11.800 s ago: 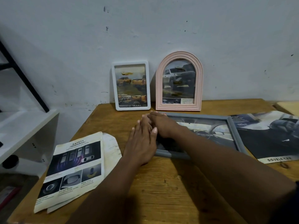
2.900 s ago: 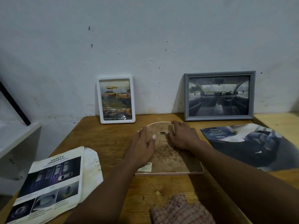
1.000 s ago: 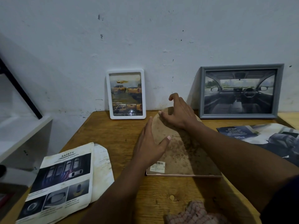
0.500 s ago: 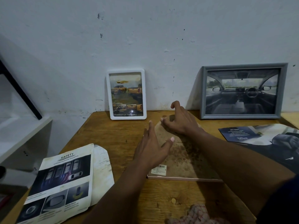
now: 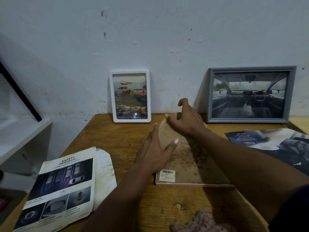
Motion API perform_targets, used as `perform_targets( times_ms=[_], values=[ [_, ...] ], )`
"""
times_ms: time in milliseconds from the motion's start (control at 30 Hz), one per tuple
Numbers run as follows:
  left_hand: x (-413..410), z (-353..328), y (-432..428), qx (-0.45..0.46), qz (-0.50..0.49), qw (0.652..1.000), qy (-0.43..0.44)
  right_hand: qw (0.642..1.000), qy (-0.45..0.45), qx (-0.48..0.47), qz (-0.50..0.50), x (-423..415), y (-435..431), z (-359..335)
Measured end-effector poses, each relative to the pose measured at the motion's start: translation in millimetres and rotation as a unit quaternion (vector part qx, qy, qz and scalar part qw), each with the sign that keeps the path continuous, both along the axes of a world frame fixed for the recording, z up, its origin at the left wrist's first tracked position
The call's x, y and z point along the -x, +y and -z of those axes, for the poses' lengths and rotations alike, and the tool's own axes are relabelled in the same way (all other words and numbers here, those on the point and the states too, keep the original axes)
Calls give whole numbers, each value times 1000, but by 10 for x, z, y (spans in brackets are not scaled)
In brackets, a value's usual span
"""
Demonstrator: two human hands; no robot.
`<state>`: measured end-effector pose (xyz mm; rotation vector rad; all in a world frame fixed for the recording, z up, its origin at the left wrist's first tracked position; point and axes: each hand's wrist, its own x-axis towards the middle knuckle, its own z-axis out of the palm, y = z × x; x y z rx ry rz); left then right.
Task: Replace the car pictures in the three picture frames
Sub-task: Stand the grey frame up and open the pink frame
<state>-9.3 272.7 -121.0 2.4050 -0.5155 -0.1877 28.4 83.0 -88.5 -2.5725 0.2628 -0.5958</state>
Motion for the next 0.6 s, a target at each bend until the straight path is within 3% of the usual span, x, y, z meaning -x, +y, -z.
perform_targets(
  times_ms=[200, 400, 600],
  values=[
    [-41, -29, 12, 13, 7, 999, -37, 1000, -17, 8, -24, 11, -34, -201],
    [81, -105, 34, 134, 4, 989, -63, 997, -52, -35, -36, 206, -171, -409],
    [117, -206, 104, 151, -36, 983, -98, 994, 3, -108, -21, 879, -445, -332]
  ],
)
